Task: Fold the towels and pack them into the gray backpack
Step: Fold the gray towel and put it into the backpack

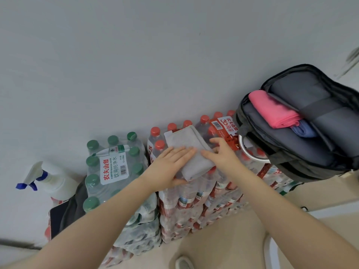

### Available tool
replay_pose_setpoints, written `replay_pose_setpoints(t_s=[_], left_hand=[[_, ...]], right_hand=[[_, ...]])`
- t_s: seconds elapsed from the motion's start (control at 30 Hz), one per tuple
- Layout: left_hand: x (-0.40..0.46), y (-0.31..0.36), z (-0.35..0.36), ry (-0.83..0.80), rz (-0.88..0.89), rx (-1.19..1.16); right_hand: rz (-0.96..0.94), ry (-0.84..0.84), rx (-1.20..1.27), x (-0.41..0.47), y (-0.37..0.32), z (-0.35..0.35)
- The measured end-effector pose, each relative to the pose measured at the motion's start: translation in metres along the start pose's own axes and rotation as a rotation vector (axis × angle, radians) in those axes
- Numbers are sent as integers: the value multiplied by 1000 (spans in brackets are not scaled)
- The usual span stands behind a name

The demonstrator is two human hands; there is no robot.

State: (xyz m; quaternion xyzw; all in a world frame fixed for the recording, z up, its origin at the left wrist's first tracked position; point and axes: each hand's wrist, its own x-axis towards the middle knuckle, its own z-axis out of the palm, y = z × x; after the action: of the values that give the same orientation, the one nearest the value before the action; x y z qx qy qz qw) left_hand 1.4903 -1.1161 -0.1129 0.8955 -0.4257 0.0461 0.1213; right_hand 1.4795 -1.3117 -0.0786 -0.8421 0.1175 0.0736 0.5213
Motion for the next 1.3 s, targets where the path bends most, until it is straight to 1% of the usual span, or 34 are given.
replay_pose_setpoints(t_s=[0.07, 0.17, 0.23, 0.27, 0.33, 0.37, 0.4, 0.43, 0.47, 0.5, 0.57, 0.6, 0.63, 0.67, 0.73, 0.8, 0.83, 0.87, 0.93, 0.97, 1.07, 1.1, 1.13, 1.2, 1.3], left_hand=[[-1, 7, 1, 147, -7, -32], [3, 26, -12, 368, 22, -202], [7, 37, -25, 443, 108, -272], [8, 42, -31, 473, 171, -246], [10, 47, -35, 510, 292, -166], [11, 49, -37, 505, 322, -145], [12, 52, -39, 485, 326, -137], [13, 54, -42, 452, 310, -145], [14, 58, -45, 418, 272, -174], [16, 63, -49, 385, 216, -234], [20, 73, -58, 326, 95, -433], [23, 78, -60, 297, 58, -525], [28, 82, -61, 284, 37, -579], [33, 86, -62, 282, 23, -609], [48, 91, -60, 278, -31, -682], [66, 94, -57, 248, -89, -782], [76, 95, -55, 227, -84, -793], [87, 97, -54, 205, -62, -782], [108, 101, -49, 177, -26, -756], [119, 104, -47, 179, -18, -739], [152, 114, -43, 189, -1, -711], [163, 117, -43, 190, -1, -711], [173, 121, -43, 194, -9, -715], [192, 126, -41, 211, -44, -729], [218, 131, -37, 241, -87, -759]], right_hand=[[56, -40, 227, -9, -8, -4], [204, -156, 527, -31, -18, -16], [236, -247, 595, -46, -22, -25], [251, -257, 566, -53, -25, -28], [263, -172, 384, -63, -25, -34], [206, -91, 290, -69, -22, -38], [94, -13, 243, -75, -19, -41], [-54, 40, 235, -84, -15, -45], [-206, 44, 214, -95, -13, -49], [-333, 17, 123, -105, -11, -53], [-487, 7, -210, -111, -6, -57], [-537, 37, -338, -108, -3, -59], [-555, 88, -403, -105, -1, -61], [-558, 142, -418, -101, 0, -64], [-507, 201, -397, -95, 2, -72], [-425, 194, -386, -89, 4, -85], [-390, 180, -404, -85, 5, -93], [-373, 176, -459, -80, 7, -102], [-379, 205, -659, -67, 13, -124], [-380, 271, -745, -59, 17, -138], [-413, 619, -1023, -34, 37, -187], [-388, 678, -1121, -26, 46, -202], [-347, 699, -1193, -18, 55, -215], [-269, 619, -1242, -2, 68, -235], [-246, 541, -1297, 17, 78, -256]])
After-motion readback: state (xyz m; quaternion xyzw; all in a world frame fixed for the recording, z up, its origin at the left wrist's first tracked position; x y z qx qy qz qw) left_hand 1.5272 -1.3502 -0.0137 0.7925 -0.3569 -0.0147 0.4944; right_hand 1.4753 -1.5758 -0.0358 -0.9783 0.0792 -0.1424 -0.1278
